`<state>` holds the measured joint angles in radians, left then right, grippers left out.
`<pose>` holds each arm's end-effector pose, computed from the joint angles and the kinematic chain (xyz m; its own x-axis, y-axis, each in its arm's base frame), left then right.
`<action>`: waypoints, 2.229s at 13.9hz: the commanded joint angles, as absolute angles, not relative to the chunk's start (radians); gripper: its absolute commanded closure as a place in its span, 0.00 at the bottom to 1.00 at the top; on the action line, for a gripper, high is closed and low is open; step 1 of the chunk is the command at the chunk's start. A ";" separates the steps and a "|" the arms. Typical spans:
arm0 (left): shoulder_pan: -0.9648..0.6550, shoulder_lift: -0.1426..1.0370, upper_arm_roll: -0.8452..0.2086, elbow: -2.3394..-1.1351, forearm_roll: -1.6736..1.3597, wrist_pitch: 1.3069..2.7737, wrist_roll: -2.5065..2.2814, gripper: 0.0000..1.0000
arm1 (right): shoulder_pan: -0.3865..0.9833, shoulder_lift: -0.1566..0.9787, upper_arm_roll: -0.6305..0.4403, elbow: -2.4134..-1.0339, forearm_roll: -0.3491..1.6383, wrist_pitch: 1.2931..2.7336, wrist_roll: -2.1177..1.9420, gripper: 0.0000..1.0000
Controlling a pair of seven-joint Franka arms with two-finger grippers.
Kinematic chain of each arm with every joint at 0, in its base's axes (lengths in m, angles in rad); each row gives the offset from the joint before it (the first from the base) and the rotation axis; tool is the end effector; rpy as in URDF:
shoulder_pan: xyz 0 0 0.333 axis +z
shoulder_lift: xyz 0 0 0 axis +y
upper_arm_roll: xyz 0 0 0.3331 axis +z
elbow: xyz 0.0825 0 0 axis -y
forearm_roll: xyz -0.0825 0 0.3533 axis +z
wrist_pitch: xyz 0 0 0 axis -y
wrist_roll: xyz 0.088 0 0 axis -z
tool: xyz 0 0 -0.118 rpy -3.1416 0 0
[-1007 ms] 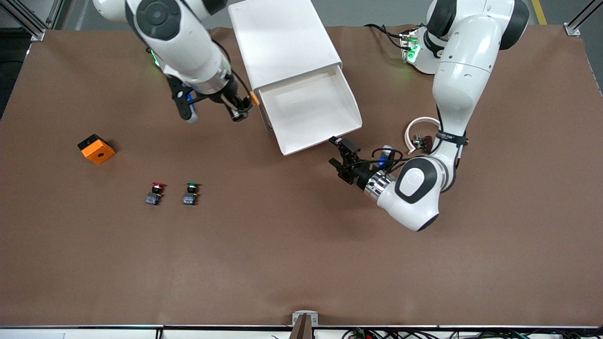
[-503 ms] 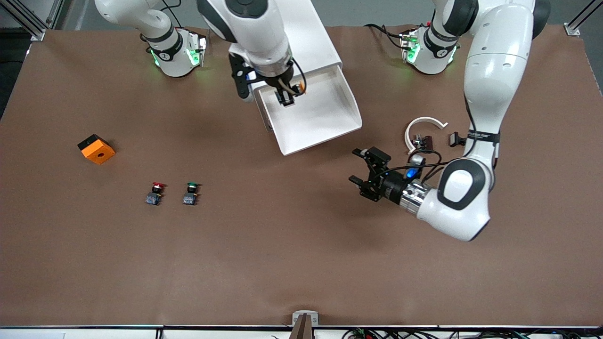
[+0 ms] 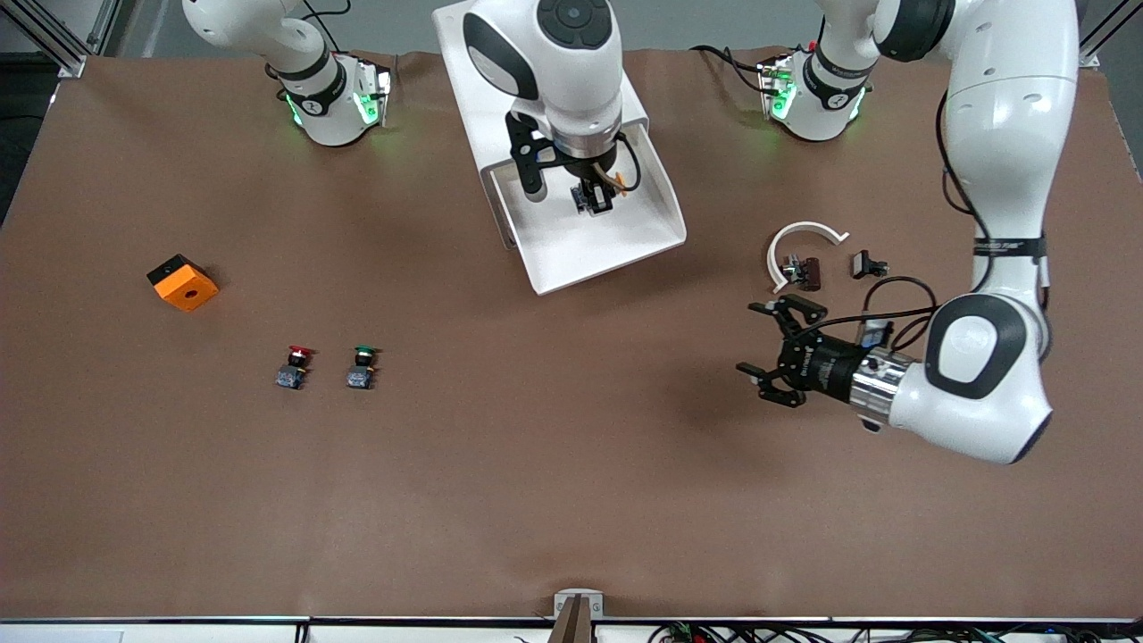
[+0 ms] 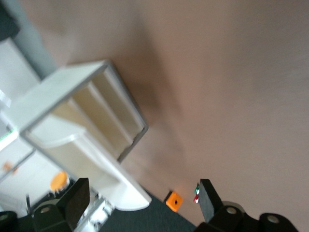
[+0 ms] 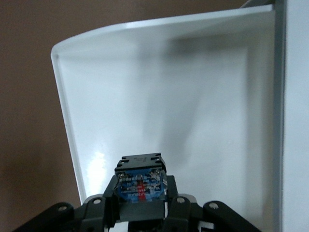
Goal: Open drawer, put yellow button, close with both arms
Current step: 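Lower the button into the drawer while the left gripper withdraws, then release the button and withdraw the right gripper while the left gripper reaches the drawer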
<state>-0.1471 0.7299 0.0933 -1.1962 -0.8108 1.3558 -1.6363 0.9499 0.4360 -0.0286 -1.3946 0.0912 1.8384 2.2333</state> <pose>0.6586 -0.1510 0.3683 -0.2489 0.7580 -0.6029 0.8391 -0.1421 -0.5251 0.3941 0.5383 0.4721 0.2337 -0.9702 -0.0643 -0.9707 -0.2366 0.0411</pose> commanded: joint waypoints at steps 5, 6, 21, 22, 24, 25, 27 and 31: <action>-0.167 0.559 0.143 -1.210 -0.431 1.414 -1.192 0.00 | 1.002 0.566 -0.046 -1.296 0.037 1.934 2.345 1.00; -0.167 0.546 0.141 -1.210 -0.414 1.439 -1.189 0.00 | 1.005 0.587 -0.045 -1.276 0.031 1.934 2.355 1.00; -0.304 0.408 0.046 -1.296 -0.149 1.615 -0.805 0.00 | 1.009 0.601 -0.041 -1.267 0.034 1.919 2.283 0.00; -0.305 0.410 0.020 -1.304 -0.149 1.640 -0.805 0.00 | 1.005 0.600 -0.040 -1.266 0.035 1.911 2.264 0.00; -0.302 0.391 -0.053 -1.392 -0.150 1.727 -0.804 0.00 | 0.985 0.598 -0.038 -1.215 0.044 1.866 2.203 0.00; -0.298 0.355 -0.089 -1.482 -0.152 1.824 -0.804 0.00 | 0.962 0.600 -0.034 -1.178 0.054 1.830 2.172 0.00; -0.304 0.267 -0.110 -1.679 -0.152 1.987 -0.804 0.00 | 0.931 0.598 -0.035 -1.138 0.106 1.764 2.053 0.00; -0.302 0.233 -0.202 -1.859 -0.153 2.164 -0.840 0.00 | 0.859 0.543 -0.035 -1.108 0.124 1.643 1.678 0.00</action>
<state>-0.3138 0.2968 -0.1586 -1.7325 -0.1705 2.0806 -0.8222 0.8906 0.5749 -0.0464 -1.1167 0.1074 1.6965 1.8367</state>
